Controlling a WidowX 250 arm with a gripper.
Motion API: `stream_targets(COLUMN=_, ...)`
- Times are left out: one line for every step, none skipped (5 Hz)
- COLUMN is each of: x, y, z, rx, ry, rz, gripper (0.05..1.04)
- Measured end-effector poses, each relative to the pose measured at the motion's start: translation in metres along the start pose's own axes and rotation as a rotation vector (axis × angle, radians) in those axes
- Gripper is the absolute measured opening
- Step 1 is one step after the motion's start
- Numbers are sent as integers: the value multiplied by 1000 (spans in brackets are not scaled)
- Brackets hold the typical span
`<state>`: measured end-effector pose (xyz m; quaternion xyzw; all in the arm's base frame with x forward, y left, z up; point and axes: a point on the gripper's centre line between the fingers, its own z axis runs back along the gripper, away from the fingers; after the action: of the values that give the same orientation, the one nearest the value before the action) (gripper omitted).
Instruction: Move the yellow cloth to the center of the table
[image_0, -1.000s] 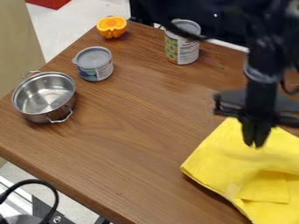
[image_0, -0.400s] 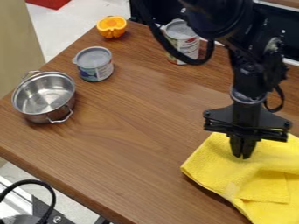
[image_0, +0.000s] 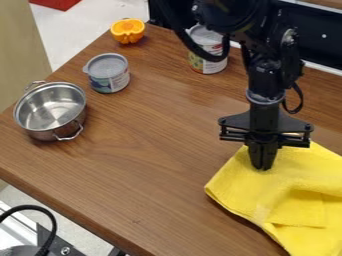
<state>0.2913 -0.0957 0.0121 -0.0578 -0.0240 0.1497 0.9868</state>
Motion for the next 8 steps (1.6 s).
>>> stream_targets(x=6, y=12, z=-1, rx=7, ry=-11, rz=6, gripper=53)
stream_targets(x=14, y=28, z=3, rx=7, ry=-56, rz=-9, gripper=53)
stream_targets(x=26, y=43, z=7, rx=13, ry=-66, rz=-5, gripper=53)
stream_targets(x=35, y=55, z=8, rx=19, ry=-94, rz=-7, gripper=53)
stream_targets(x=43, y=70, z=10, rx=31, ry=-116, rz=-18, gripper=53)
stream_targets(x=50, y=82, z=8, rx=52, ry=-125, rz=-17, gripper=53)
stream_targets(x=58, y=92, z=9, rx=63, ry=-160, rz=-40, gripper=53)
stream_targets(x=62, y=105, z=10, rx=84, ry=-181, rz=-52, gripper=53)
